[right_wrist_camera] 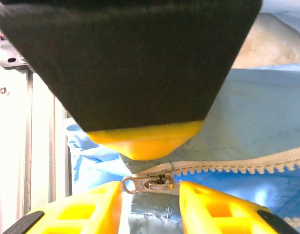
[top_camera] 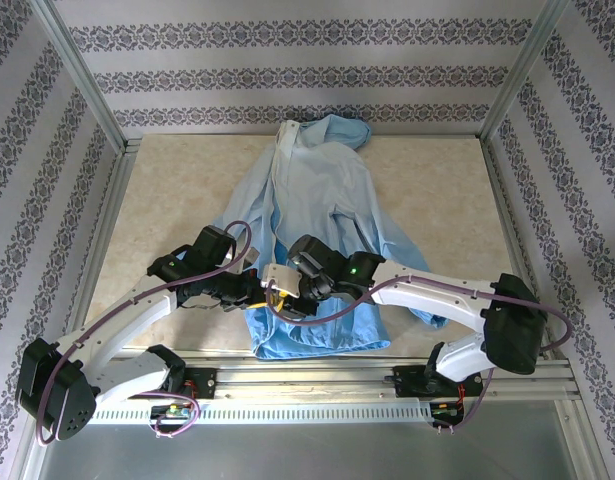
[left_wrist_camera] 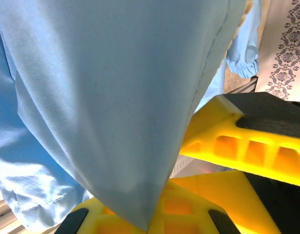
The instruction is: Zip up the jacket
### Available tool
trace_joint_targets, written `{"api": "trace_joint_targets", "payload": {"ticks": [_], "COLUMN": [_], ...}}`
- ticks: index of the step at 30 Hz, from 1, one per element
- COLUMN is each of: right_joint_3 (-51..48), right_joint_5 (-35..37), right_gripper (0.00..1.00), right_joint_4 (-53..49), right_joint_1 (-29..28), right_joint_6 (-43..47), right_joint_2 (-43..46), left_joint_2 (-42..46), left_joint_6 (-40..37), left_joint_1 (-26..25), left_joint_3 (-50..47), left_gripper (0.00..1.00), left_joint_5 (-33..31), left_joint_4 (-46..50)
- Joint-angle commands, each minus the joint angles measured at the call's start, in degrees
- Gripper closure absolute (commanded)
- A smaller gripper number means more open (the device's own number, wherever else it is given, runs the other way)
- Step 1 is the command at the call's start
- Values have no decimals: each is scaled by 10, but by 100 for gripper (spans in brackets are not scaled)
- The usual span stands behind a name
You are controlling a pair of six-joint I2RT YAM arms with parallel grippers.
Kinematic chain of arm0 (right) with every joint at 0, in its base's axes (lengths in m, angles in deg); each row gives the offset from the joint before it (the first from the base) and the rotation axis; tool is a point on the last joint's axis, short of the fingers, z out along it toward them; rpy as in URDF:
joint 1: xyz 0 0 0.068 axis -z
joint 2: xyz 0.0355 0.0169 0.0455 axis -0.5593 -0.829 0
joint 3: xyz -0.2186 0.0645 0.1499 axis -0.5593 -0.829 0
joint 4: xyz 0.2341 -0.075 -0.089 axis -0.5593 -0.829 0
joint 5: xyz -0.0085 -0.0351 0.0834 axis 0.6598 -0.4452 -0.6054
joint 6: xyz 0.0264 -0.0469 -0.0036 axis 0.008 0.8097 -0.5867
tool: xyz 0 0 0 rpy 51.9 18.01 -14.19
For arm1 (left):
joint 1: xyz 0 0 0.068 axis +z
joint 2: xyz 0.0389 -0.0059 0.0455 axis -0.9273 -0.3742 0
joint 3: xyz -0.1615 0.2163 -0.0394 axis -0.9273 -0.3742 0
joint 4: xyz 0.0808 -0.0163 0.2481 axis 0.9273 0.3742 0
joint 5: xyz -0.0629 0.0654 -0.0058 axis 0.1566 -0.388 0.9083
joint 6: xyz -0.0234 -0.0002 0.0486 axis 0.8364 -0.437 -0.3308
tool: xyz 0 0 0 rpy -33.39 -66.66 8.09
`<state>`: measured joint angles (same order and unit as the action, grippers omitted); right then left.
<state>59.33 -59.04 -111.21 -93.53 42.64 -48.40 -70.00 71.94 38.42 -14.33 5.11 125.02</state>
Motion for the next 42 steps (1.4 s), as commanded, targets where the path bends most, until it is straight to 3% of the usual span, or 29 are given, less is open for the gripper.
{"api": "trace_joint_targets", "payload": {"ticks": [1,5,11,19,33,37,42], "right_joint_3": [-4,-1,1,3,12,12,7], "right_joint_5": [9,7,4,-5,-9,-1,21], "right_gripper": [68,72,66,67,53,56,67], "right_joint_4": [-11,-12,-5,7,18,24,22], "right_joint_1": [-4,-4,-14,-18,-19,-19,-17], "right_joint_6": [-3,-3,-9,-16,-39,-48,-51], "right_joint_2": [15,10,8,-20,-38,-43,-37], "left_joint_2": [8,11,11,11,5,5,6], "left_joint_6": [-10,-9,-7,-2,-4,-6,-9], "left_joint_1": [4,4,4,4,4,4,4], "left_joint_3": [8,7,5,3,7,8,7], "left_gripper": [100,100,100,100,100,100,100], "left_joint_5": [-2,-2,-5,-5,-5,-6,-7], "left_joint_4": [14,13,10,3,2,5,10]}}
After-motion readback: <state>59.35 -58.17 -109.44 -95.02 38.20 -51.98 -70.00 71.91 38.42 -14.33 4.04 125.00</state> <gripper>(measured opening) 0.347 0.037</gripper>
